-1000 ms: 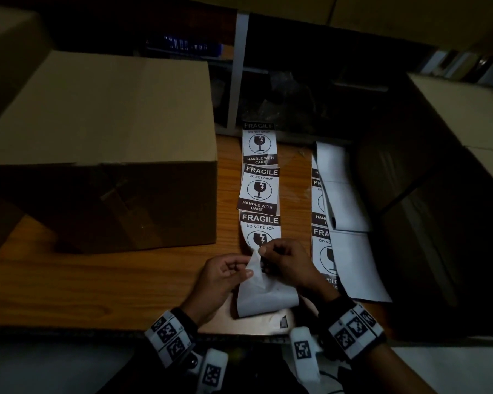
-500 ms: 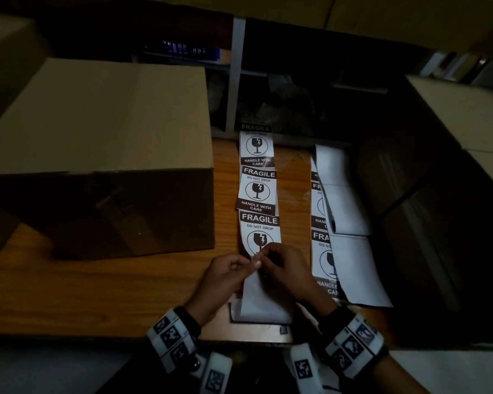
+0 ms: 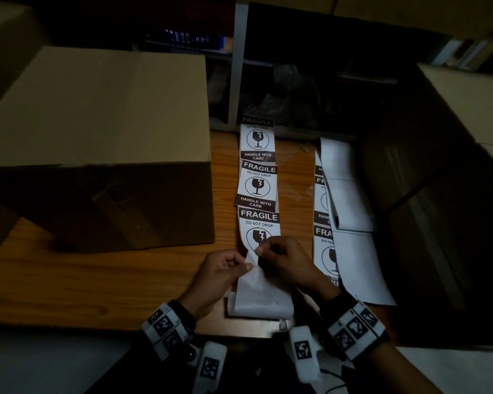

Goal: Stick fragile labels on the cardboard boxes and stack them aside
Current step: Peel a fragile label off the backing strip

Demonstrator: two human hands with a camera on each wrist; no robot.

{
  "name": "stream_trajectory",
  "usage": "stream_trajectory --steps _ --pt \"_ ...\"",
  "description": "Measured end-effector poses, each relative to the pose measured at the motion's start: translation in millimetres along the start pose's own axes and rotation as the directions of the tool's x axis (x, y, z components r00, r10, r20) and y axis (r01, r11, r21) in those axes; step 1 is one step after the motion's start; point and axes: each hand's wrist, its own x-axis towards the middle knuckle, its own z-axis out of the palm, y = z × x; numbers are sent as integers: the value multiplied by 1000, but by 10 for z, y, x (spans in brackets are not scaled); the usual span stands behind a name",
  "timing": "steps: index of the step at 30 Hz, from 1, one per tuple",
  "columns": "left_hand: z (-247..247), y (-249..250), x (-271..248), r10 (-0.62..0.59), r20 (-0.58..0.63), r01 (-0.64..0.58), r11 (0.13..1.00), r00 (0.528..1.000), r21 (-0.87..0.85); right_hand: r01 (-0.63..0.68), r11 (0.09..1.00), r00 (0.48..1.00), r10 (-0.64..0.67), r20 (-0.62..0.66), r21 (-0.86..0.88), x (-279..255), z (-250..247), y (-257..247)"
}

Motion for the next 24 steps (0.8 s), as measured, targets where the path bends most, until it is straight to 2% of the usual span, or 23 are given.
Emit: stream_trajectory --steps 6,10,12,13,15,16,17,20,24 --pt "-2 27 0 -7 22 8 999 1000 -37 -118 977 992 110 58 177 -13 -32 -78" --pt "7 41 23 -19 -8 18 998 1000 -52 -236 882 972 219 89 409 -31 -54 -159" --pt "6 37 28 -30 -12 29 997 999 -74 -200 895 980 187 72 398 -36 -90 -168" --pt "6 34 29 -34 -11 33 996 999 -85 -140 927 990 130 52 347 -41 -93 -157" --pt "13 30 37 -29 -23 27 996 999 -90 17 996 999 -20 37 85 -73 -67 -163" --pt "16 24 44 -19 -38 16 996 999 -84 78 996 996 -76 43 -37 -86 -36 -155" --pt "14 15 53 -7 -53 3 997 999 -76 101 991 994 -97 47 -86 -92 -7 -145" --pt "4 5 58 11 -60 -15 998 998 -65 61 998 998 -61 8 16 -83 48 -101" --pt "7 5 36 25 -18 -27 996 1000 -88 -50 979 998 57 -27 196 -79 71 -93"
